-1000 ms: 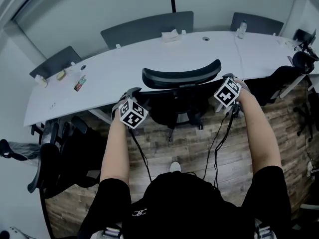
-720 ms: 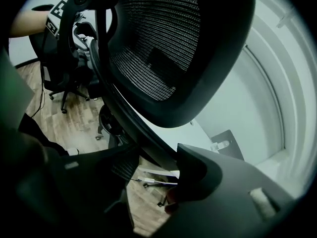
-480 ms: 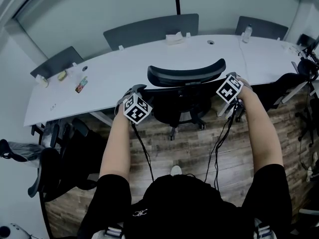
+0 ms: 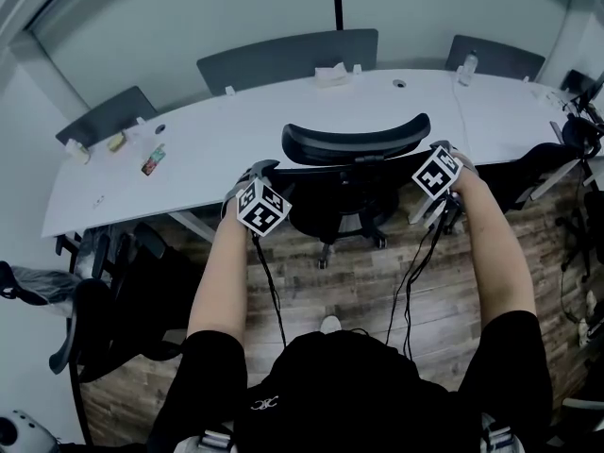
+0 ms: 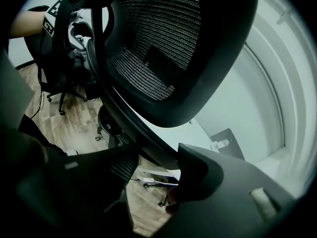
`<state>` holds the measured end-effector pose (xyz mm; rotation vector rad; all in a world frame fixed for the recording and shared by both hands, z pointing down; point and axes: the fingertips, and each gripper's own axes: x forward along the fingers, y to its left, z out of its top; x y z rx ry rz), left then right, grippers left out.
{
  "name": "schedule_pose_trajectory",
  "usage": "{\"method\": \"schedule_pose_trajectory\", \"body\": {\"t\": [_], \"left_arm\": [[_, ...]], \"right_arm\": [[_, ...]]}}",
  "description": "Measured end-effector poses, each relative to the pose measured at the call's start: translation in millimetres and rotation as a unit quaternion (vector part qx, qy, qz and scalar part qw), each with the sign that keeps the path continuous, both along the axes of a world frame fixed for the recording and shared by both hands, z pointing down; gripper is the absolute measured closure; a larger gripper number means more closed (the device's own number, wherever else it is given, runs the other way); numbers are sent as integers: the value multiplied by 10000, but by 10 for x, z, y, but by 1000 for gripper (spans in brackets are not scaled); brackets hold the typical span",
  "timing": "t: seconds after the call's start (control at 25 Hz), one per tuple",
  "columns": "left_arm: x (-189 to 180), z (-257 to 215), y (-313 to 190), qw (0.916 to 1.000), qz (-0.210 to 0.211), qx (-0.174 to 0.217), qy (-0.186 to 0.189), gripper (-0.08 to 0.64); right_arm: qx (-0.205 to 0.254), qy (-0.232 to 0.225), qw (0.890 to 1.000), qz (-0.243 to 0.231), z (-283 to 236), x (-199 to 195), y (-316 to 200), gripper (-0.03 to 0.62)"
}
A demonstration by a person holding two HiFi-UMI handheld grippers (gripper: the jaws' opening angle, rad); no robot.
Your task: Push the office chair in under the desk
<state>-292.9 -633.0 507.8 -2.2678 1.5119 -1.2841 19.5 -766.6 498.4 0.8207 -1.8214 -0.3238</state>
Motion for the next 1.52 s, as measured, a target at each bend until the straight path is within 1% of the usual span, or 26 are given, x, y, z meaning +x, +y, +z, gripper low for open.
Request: {"method": "schedule_pose_trajectory", "body": {"t": [0.08, 0.12, 0.16, 0.2, 0.24, 0.28, 0.32, 0.36, 0.4, 0.44, 0.52, 0.56, 0.6, 0.64, 0.72, 0.76, 0.8, 0.84, 0.88, 1.0, 1.08, 1.16, 1.32, 1.36, 1.52], "left_arm": [[-5, -17, 13, 9999, -169, 8, -8, 326], [-5, -50, 25, 9996, -290, 42, 53, 321], [-2, -117, 41, 9988, -419, 143, 216, 328], [2, -220, 60, 9968, -550, 321, 484, 328], [3, -341, 88, 9929, -678, 535, 818, 334], [1, -462, 131, 9872, -798, 736, 1167, 352], [-4, -577, 191, 9802, -921, 905, 1502, 387], [-13, -686, 260, 9718, -1061, 1054, 1822, 445], [-22, -790, 328, 9620, -1208, 1193, 2140, 510], [-18, -886, 393, 9508, -1326, 1313, 2474, 552], [50, -1057, 521, 9280, -1382, 1475, 3129, 552], [104, -1133, 582, 9194, -1356, 1554, 3351, 552], [166, -1198, 639, 9146, -1322, 1635, 3454, 552], [239, -1251, 693, 9134, -1281, 1701, 3470, 552], [414, -1319, 802, 9145, -1188, 1765, 3442, 552], [503, -1341, 858, 9148, -1147, 1774, 3443, 551], [589, -1358, 915, 9143, -1116, 1776, 3466, 551], [669, -1368, 975, 9126, -1097, 1773, 3516, 549], [742, -1372, 1039, 9101, -1093, 1769, 3585, 549], [921, -1350, 1242, 9010, -1138, 1765, 3796, 548], [1015, -1318, 1360, 8981, -1188, 1785, 3839, 548], [1098, -1280, 1442, 8973, -1230, 1783, 3846, 548], [1235, -1226, 1575, 8966, -1261, 1724, 3878, 548], [1254, -1227, 1603, 8971, -1267, 1728, 3863, 548], [1262, -1257, 1690, 8978, -1306, 1738, 3830, 548]], "right_arm": [[106, -71, 9999, -73, -12, -3, 9, 342], [210, -155, 9996, -105, -17, 1, 17, 342], [339, -302, 9989, -95, -24, 17, 28, 342], [497, -539, 9973, -30, -46, 44, 46, 341], [695, -873, 9937, 84, -94, 79, 78, 342], [917, -1285, 9872, 234, -165, 122, 132, 346], [1115, -1746, 9775, 407, -246, 167, 211, 379], [1248, -2216, 9653, 587, -323, 207, 314, 431], [1306, -2661, 9521, 746, -390, 232, 432, 504], [1300, -3060, 9391, 866, -443, 233, 559, 577], [1172, -3732, 9150, 987, -523, 161, 822, 584], [1105, -4029, 9029, 1012, -572, 102, 945, 584], [1048, -4311, 8902, 1032, -633, 41, 1061, 584], [1001, -4577, 8772, 1052, -705, -17, 1173, 584], [932, -5038, 8521, 1066, -860, -116, 1400, 584], [910, -5215, 8418, 1051, -935, -160, 1516, 584], [904, -5342, 8343, 1018, -1006, -201, 1629, 584], [925, -5415, 8299, 974, -1071, -237, 1739, 584], [972, -5443, 8281, 929, -1126, -266, 1841, 584], [1111, -5417, 8288, 852, -1227, -313, 2094, 586], [1029, -5468, 8266, 849, -1236, -332, 2232, 586], [847, -5528, 8246, 856, -1202, -365, 2341, 586], [647, -5400, 8361, 717, -1117, -466, 2525, 588], [625, -5389, 8372, 696, -1111, -481, 2558, 588], [608, -5402, 8367, 667, -1143, -509, 2663, 588]]}}
